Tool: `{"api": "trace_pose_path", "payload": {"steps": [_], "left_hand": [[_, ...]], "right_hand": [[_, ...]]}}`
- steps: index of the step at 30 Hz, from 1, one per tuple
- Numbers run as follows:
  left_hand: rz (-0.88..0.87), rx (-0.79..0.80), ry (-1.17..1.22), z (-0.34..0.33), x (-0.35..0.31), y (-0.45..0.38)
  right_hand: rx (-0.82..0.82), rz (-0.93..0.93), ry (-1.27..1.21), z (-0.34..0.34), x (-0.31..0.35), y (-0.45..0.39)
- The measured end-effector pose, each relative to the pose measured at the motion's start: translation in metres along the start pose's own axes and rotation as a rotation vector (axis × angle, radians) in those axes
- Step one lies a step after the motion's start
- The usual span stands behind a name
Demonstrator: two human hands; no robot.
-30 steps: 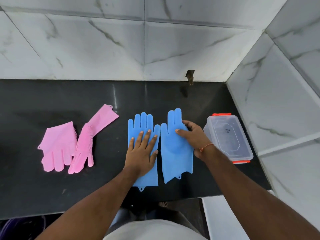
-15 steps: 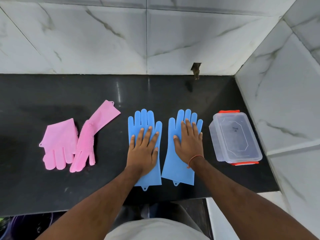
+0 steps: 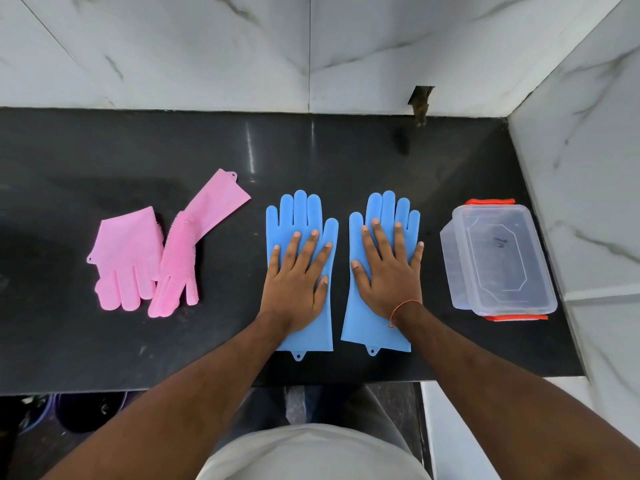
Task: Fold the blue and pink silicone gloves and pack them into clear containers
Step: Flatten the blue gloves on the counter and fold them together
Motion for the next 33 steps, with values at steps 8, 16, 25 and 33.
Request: {"api": "trace_pose_path", "payload": {"steps": [8,16,25,33], "left_hand": [[0.003,-0.007,0.001,-0.001,0.0,0.0],[0.015,-0.007,-0.006,-0.003,0.001,-0.002],[0.052,0.004,0.04,0.006,-0.015,-0.002],[-0.193,-0.037,0.299,0.041,-0.129,-0.064]], "right_hand": [[-0.006,0.093,0.009,0.0,-0.009,0.003],[0.007,0.072,0.003,0.0,-0.009,0.014],[-0.039,-0.037,-0.135,0.037,-0.002,0.039],[-0.007,-0.445,-0.347,0.044,-0.049,0.133]]}}
Point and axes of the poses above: each hand's wrist, its own y-axis away from the middle knuckle, its own z-axis out of the back of the hand, x = y × z, the point moved 10 cm from there along -y, towards the middle knuckle, and after that the axes turned 5 degrees about y, right-handed, at the moved point
